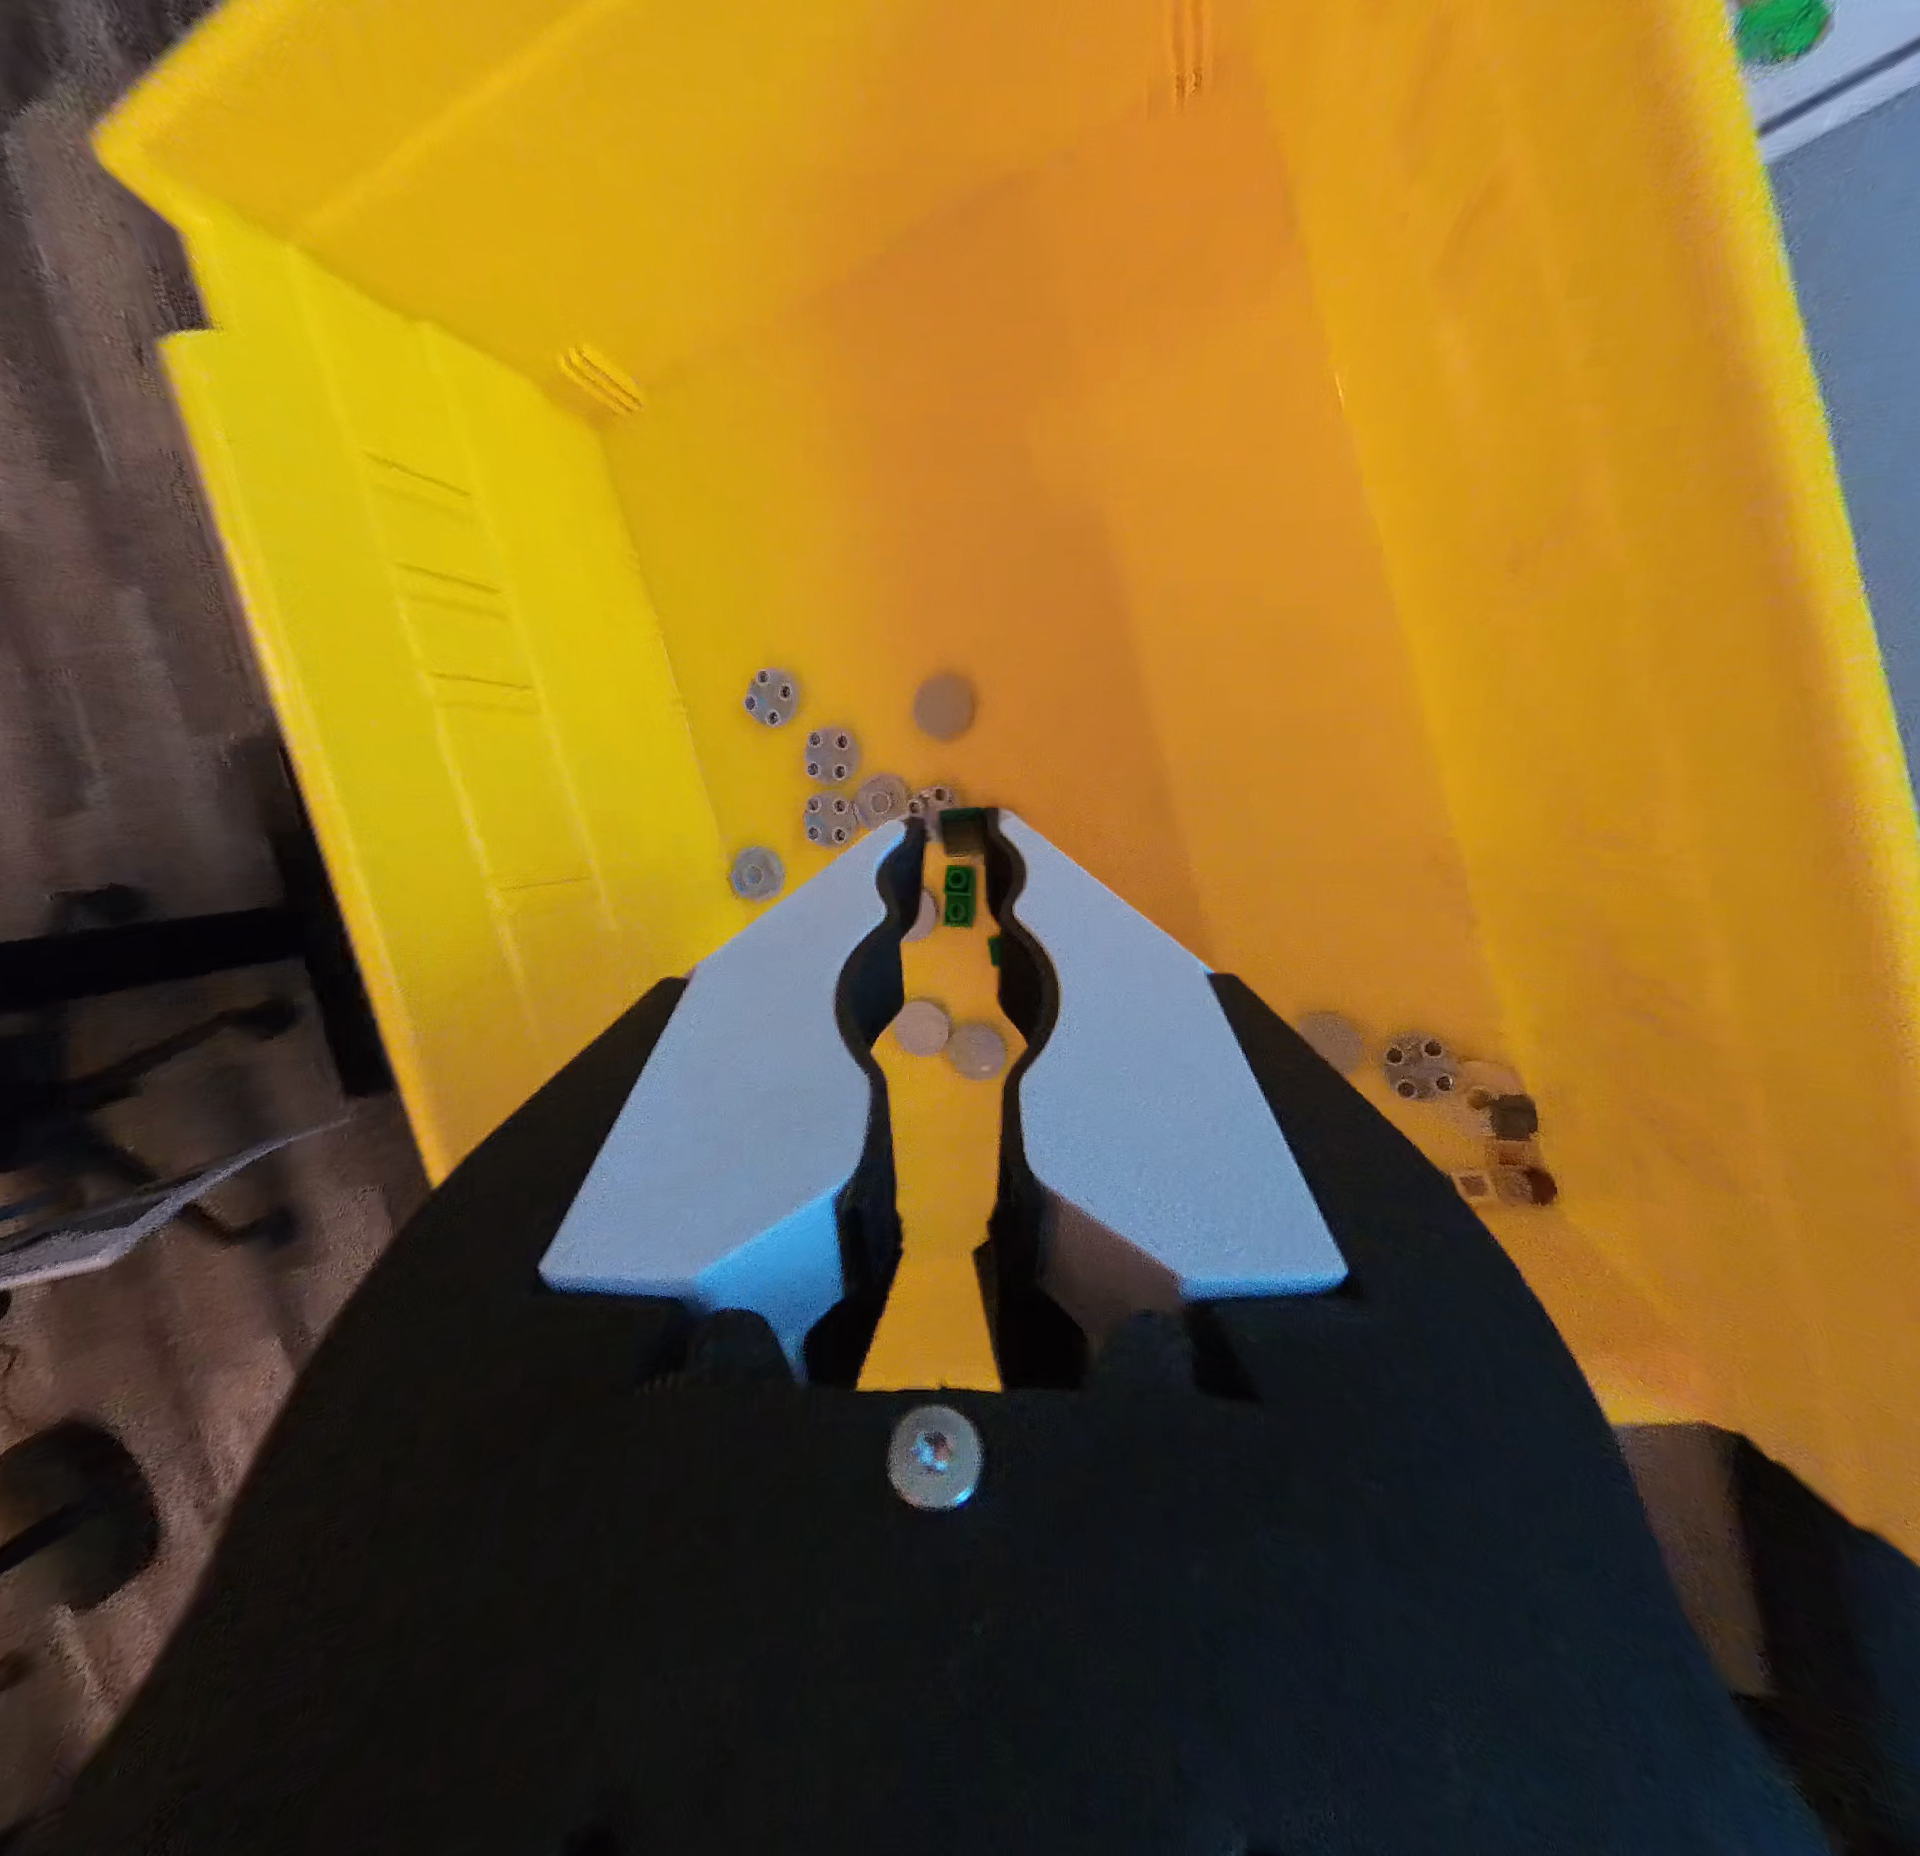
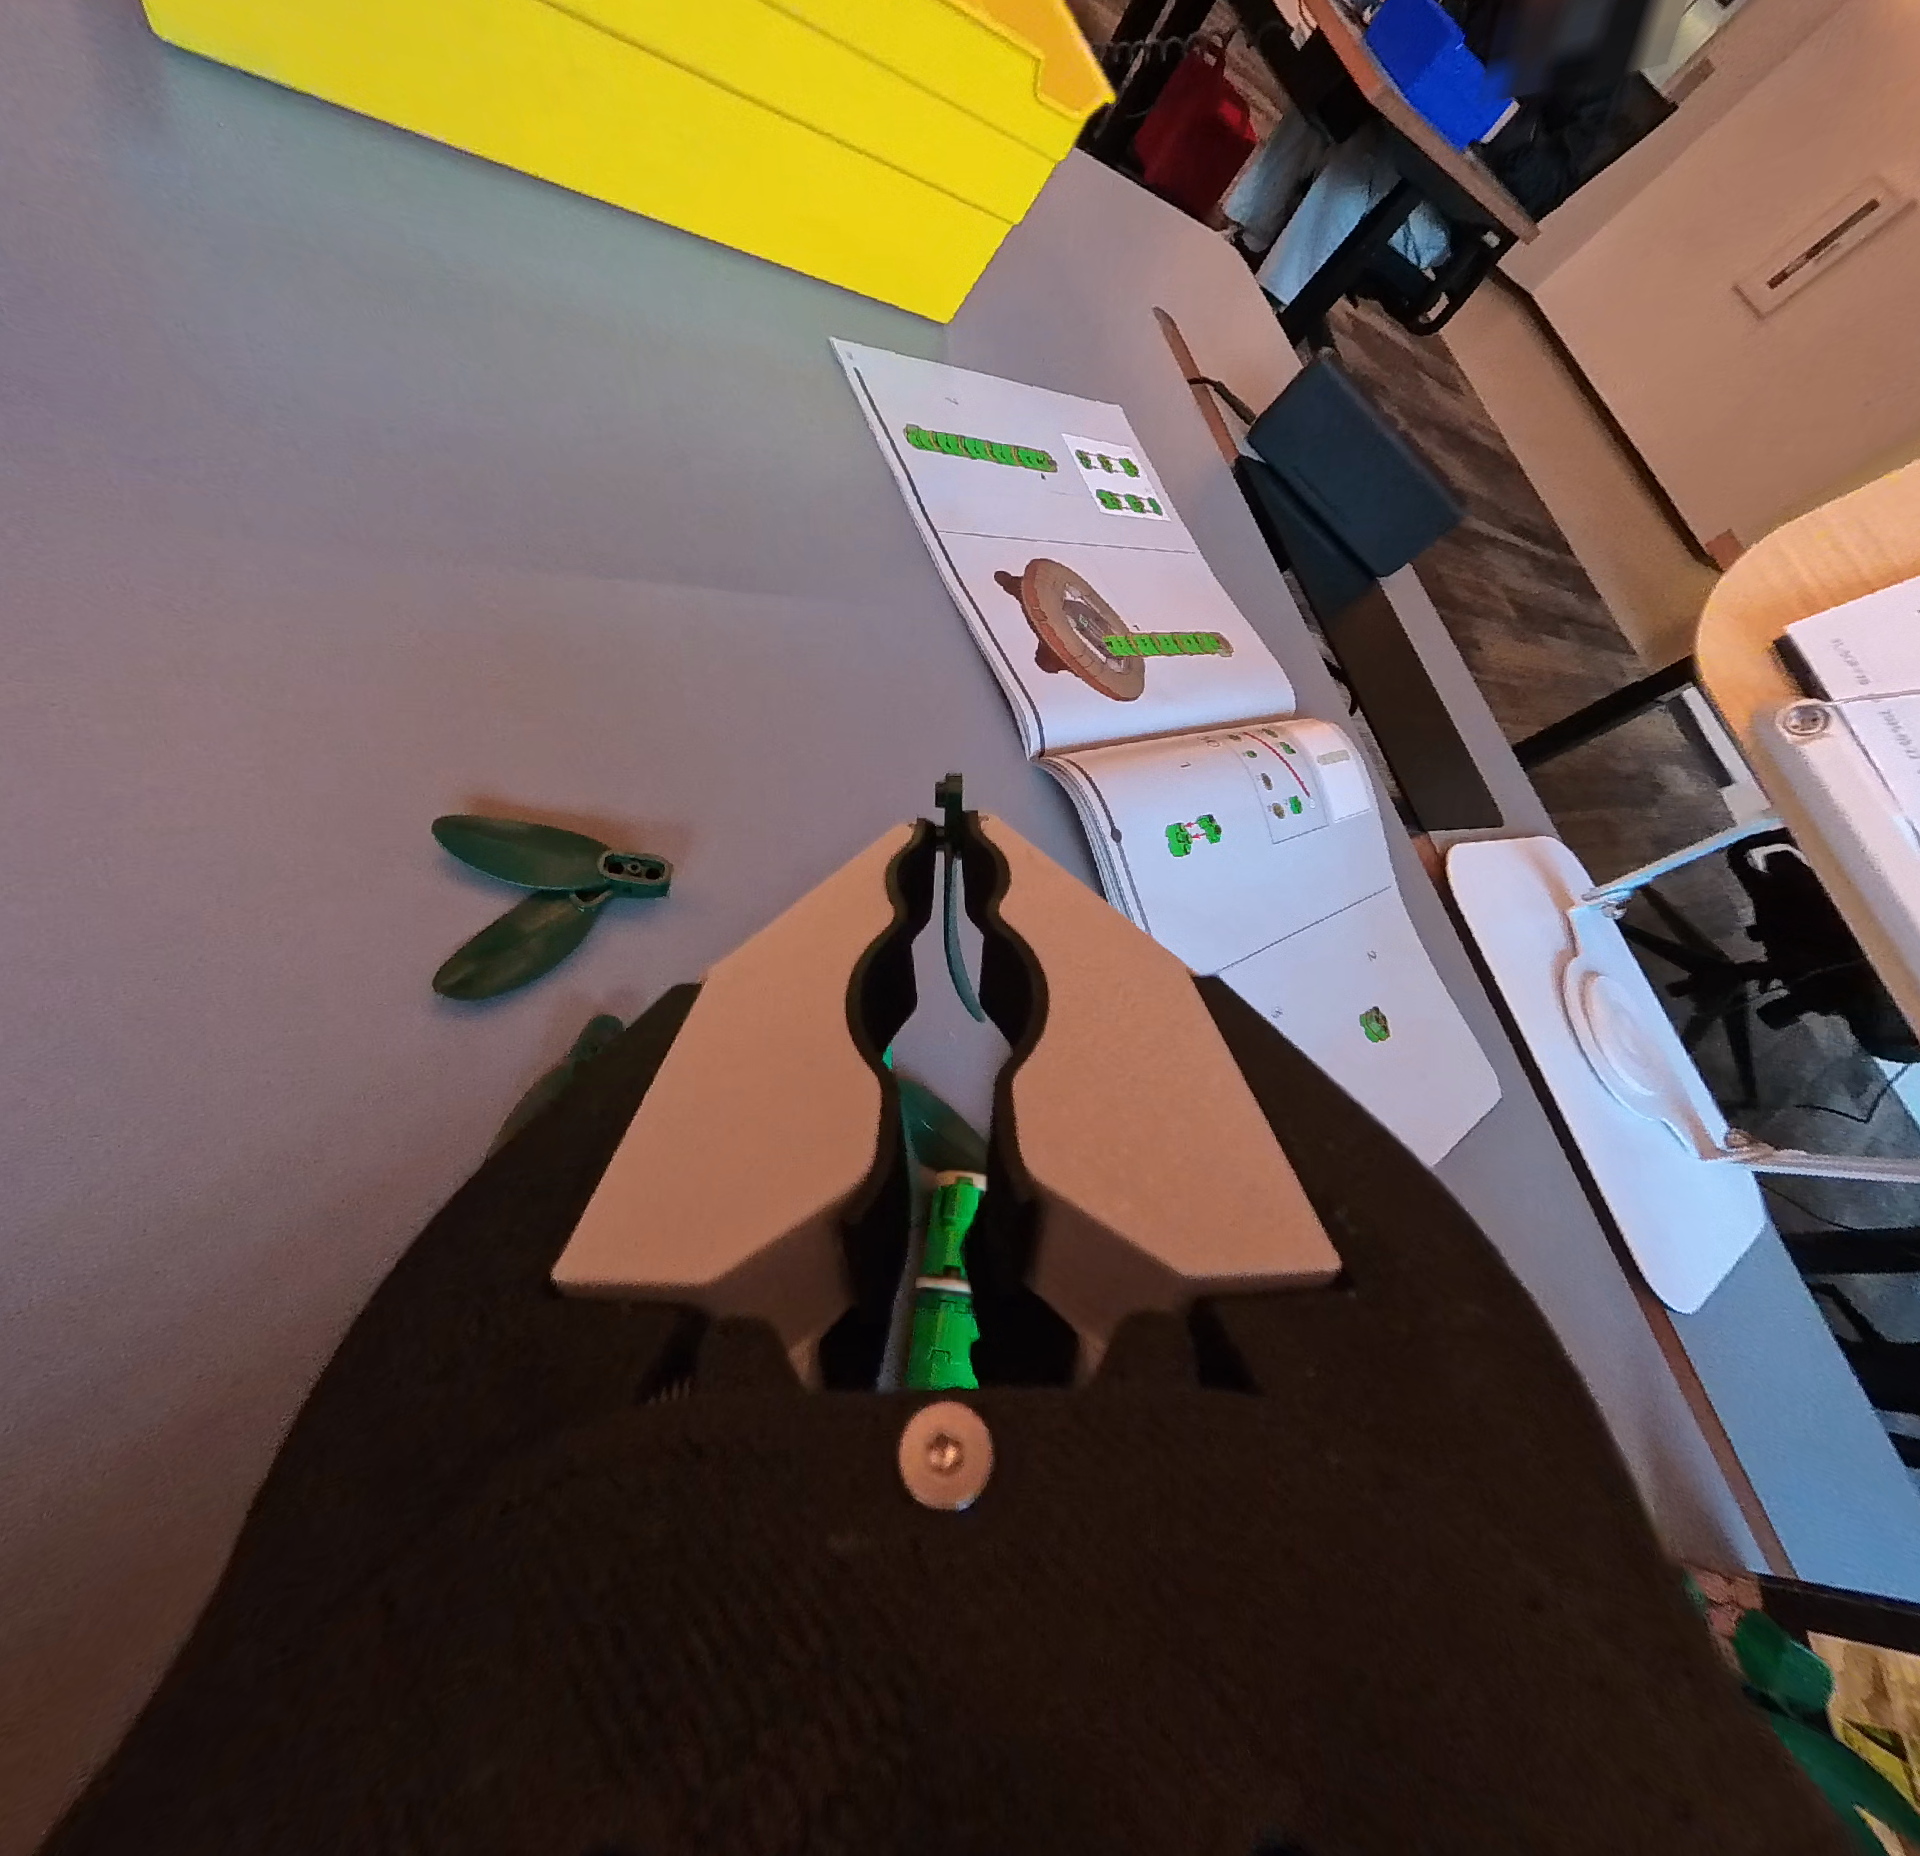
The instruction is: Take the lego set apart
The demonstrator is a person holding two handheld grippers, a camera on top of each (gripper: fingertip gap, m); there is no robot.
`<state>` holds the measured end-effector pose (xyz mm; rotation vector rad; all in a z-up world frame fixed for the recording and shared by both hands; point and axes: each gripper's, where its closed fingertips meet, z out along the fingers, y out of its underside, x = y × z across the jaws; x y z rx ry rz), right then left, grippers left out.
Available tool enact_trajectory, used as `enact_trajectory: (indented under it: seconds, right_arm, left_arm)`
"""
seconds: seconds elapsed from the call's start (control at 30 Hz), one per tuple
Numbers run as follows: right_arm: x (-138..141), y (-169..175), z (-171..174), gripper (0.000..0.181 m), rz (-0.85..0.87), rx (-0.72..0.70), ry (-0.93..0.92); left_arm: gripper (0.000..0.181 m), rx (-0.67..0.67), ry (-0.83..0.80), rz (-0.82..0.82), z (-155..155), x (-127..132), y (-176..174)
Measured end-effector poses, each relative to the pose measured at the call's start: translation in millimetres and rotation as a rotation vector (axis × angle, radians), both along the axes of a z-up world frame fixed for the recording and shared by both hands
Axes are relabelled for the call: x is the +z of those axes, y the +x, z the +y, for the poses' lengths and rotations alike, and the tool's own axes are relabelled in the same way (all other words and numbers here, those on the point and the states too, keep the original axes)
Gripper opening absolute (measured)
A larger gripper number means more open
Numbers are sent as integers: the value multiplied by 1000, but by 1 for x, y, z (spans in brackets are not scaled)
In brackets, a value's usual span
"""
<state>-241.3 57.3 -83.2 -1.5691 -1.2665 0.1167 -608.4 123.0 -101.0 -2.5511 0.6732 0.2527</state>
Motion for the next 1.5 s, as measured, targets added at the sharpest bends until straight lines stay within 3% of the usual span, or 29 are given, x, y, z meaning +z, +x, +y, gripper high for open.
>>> enact_trajectory:
  seconds: [0.1,0.2,0.3,0.4,0.5,0.6,0.7,0.77,0.83,0.9,0.97,1.07,1.17,1.33,1.5]
  right_arm:
    - [2,1,-1,3,-19,-2,22]
    - [5,0,-2,3,-25,1,44]
    - [4,-1,-3,4,-25,7,41]
    - [3,-2,-3,3,-33,12,45]
    - [4,-2,-3,3,-28,9,48]
    - [8,-2,-3,4,9,8,48]
    - [22,-9,-8,3,190,43,-42]
    - [35,-17,-15,4,384,105,-185]
    - [48,-24,-28,4,557,211,-342]
    - [61,-25,-37,4,691,296,-465]
    - [73,-24,-47,4,782,380,-537]
    - [85,-25,-60,3,834,475,-590]
    - [83,-27,-66,3,798,495,-592]
    - [79,-30,-69,3,760,505,-596]
    - [76,-27,-67,3,738,498,-603]
  left_arm:
    - [48,-6,-13,-14,6,-3,11]
    - [64,-17,-12,-94,7,9,20]
    - [61,-27,5,-198,5,21,26]
    - [44,0,-132,-123,-4,0,11]
    - [51,13,-189,-111,-8,-10,6]
    - [40,21,-93,-190,-5,10,15]
    - [29,-98,156,-494,-14,71,73]
    - [24,-332,301,-753,-47,118,140]
    - [21,-585,384,-807,-85,135,195]
    - [15,-760,446,-734,-109,128,237]
    - [3,-878,457,-782,-131,126,277]
    - [17,-947,330,-880,-142,125,314]
    - [25,-971,261,-835,-131,114,330]
    - [13,-1033,130,-894,-135,104,349]
    - [5,-1046,126,-894,-135,97,353]
